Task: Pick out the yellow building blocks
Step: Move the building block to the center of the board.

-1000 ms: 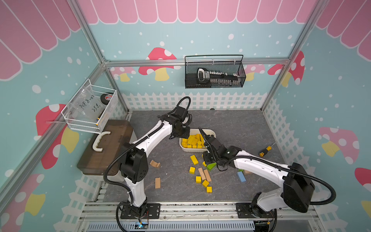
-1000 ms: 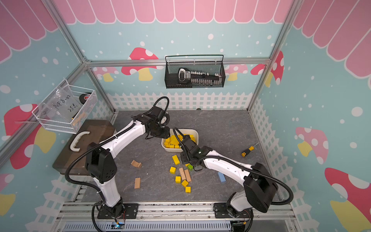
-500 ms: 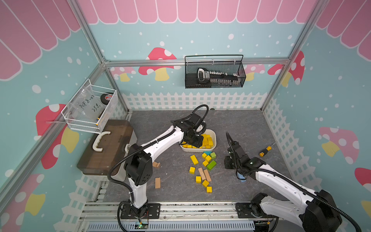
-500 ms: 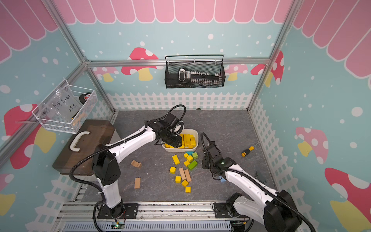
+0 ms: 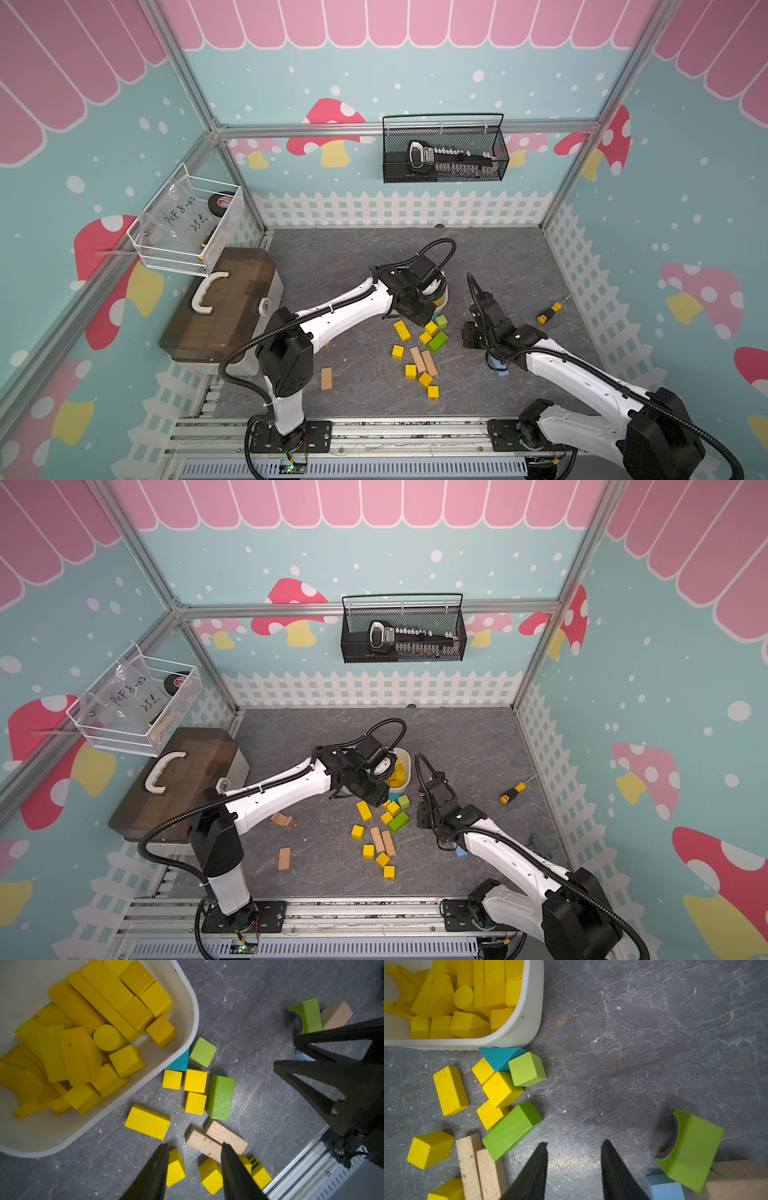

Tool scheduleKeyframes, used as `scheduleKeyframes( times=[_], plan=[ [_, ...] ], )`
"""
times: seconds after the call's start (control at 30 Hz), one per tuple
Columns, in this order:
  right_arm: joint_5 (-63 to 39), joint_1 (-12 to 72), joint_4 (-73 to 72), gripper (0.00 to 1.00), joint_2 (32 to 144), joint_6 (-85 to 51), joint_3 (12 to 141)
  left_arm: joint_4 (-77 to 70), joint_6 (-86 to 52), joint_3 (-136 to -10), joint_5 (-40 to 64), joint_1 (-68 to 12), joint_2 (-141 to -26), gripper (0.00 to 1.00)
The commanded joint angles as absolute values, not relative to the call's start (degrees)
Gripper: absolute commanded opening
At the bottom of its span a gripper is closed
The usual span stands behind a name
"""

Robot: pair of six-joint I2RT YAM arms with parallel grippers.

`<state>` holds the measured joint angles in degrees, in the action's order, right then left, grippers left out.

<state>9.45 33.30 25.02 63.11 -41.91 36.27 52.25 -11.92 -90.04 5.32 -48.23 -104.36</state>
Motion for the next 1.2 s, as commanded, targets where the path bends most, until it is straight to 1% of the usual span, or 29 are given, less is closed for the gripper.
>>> scheduleKeyframes(
  times=[0.0, 0.17, 0.37, 0.47, 0.57, 0.67, 0.8, 0.9, 1.0, 1.07, 1.17],
  plan=[
    [9.93, 32.95, 23.97, 0.43, 60.91, -42.89, 35.71, 49.95, -15.49, -85.06, 5.04, -48.03, -101.88, 0.46],
    [9.58, 32.92, 23.71, 0.45, 59.68, -42.29, 34.8, 45.66, -18.72, -79.48, 7.02, -48.03, -99.94, 0.46],
    [8.72, 32.91, 23.25, 0.47, 59.41, -41.48, 34.62, 42.42, -21.79, -74.31, 6.51, -48.08, -99.64, 0.45],
    [8.53, 32.89, 23.01, 0.47, 59.12, -41.48, 34.3, 40.64, -23.5, -71.16, 6.98, -48.33, -97.37, 0.45],
    [8.65, 32.82, 22.45, 0.48, 58.3, -41.48, 33.97, 39.83, -24.89, -68.39, 9.46, -49.38, -94.62, 0.42],
    [8.39, 32.86, 22.5, 0.48, 58.2, -41.3, 33.92, 38.21, -25.79, -65.94, 12.14, -53.62, -90.96, 0.41],
    [8.74, 32.8, 22.5, 0.48, 56.61, -41.46, 33.15, 34.16, -26.01, -63.94, 15.65, -62.2, -88.27, 0.4],
    [8.95, 32.76, 22.5, 0.49, 55.44, -41.45, 32.66, 31.98, -27.23, -62.38, 15.2, -68.49, -88.21, 0.4],
    [9.08, 32.74, 22.67, 0.49, 54.87, -41.58, 32.42, 24.73, -31.48, -57.24, 17.62, -71.47, -87.7, 0.39],
    [9.46, 32.65, 22.76, 0.48, 53.96, -41.9, 31.98, 14.0, -36.77, -50.88, 20.92, -71.65, -86.74, 0.39],
    [10.11, 32.68, 22.73, 0.49, 52.23, -42.36, 31.3, 2.48, -43.4, -43.83, 21.87, -71.71, -86.59, 0.38]
  ],
)
